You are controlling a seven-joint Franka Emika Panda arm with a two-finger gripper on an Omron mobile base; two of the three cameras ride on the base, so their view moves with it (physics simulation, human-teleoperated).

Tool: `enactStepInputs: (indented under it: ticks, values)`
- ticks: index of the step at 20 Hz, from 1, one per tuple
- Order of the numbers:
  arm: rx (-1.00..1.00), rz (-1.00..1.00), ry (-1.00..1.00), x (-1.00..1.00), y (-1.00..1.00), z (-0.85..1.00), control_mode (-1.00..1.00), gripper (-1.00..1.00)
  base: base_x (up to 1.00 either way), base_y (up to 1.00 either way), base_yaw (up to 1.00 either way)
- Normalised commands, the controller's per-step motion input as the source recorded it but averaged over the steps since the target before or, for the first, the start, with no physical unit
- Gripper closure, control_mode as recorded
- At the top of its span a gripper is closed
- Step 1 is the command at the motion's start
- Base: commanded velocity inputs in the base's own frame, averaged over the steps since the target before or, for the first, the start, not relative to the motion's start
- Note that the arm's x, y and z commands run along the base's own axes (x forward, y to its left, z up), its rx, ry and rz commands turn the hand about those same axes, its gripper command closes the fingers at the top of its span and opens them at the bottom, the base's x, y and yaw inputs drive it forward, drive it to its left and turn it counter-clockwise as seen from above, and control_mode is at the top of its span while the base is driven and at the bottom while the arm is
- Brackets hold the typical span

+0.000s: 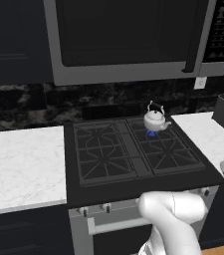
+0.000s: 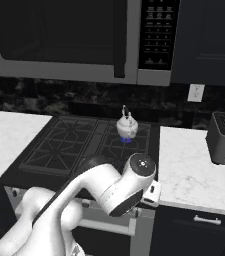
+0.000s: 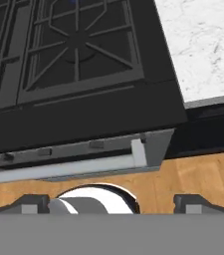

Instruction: Turn off the rear right burner of the stove.

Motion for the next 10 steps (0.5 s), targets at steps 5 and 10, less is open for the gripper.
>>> enactStepInputs:
  ticks: [5,10]
  values:
    - [-0.01,0.11,-0.35,-0.69,-0.6,-0.7,-1.0,-1.0,0.0,0.0,0.0]
    - [-0.12,0.24,-0.6,-0.32,-0.04,-0.39,-1.0,-1.0,0.0,0.0,0.0]
